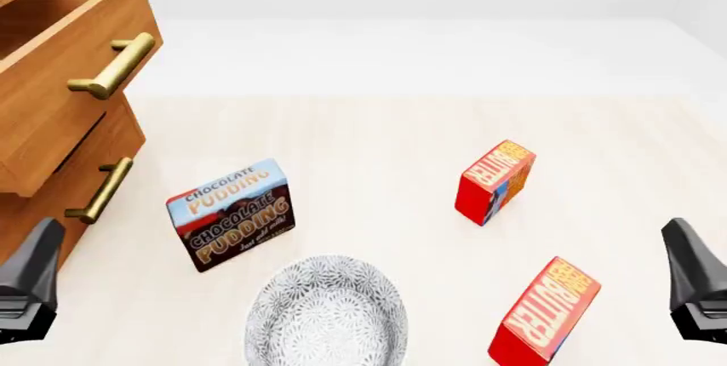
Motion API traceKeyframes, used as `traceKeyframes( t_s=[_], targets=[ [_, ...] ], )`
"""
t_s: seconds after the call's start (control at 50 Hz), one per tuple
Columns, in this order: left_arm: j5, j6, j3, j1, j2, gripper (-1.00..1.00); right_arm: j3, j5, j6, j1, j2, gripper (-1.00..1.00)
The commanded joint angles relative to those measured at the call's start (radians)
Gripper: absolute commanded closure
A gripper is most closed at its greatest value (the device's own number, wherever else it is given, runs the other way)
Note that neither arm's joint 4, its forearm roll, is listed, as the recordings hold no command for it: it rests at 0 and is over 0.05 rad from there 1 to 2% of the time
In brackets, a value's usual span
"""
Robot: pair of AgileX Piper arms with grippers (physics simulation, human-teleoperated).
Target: Put the butter at the front in the top drawer of the cabinet and close it.
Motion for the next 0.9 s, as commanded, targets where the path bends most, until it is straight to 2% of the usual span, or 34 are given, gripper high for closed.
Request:
traceKeyframes(
  t_s=[0.02,0.4,0.44,0.46,0.5,0.6,0.62,0.74,0.8,0.82,0.9],
  targets=[
    [-0.003,0.002,-0.001,0.0,0.003,-1.0,-0.001,-0.003,0.001,0.0,0.005,-1.0],
    [-0.031,0.01,0.001,0.011,0.045,-1.0,0.0,-0.005,0.003,0.0,0.006,-1.0],
    [-0.011,-0.029,-0.002,-0.057,0.031,-1.0,0.0,-0.005,0.003,0.0,0.006,-1.0],
    [-0.008,-0.029,-0.002,-0.057,0.028,-1.0,0.0,-0.005,0.003,0.0,0.006,-1.0],
    [0.016,-0.104,-0.008,-0.051,0.024,-1.0,0.0,-0.005,0.003,0.0,0.006,-1.0],
    [0.117,-0.162,-0.078,-0.042,0.018,-1.0,0.0,-0.005,0.003,0.0,0.006,-1.0],
    [0.142,-0.164,-0.097,-0.023,0.035,-1.0,0.0,-0.005,0.003,0.0,0.006,-1.0],
    [0.28,-0.164,-0.214,-0.039,0.026,-1.0,0.0,-0.005,0.003,0.0,0.006,-1.0],
    [0.285,-0.183,-0.246,-0.039,0.114,-1.0,0.0,-0.005,0.003,0.0,0.006,-1.0],
    [0.334,-0.184,-0.286,-0.038,0.101,-1.0,0.0,-0.005,0.003,0.0,0.006,-1.0],
    [0.411,-0.139,-0.366,-0.026,0.128,-1.0,0.0,-0.005,0.003,0.0,0.006,-1.0]
  ],
)
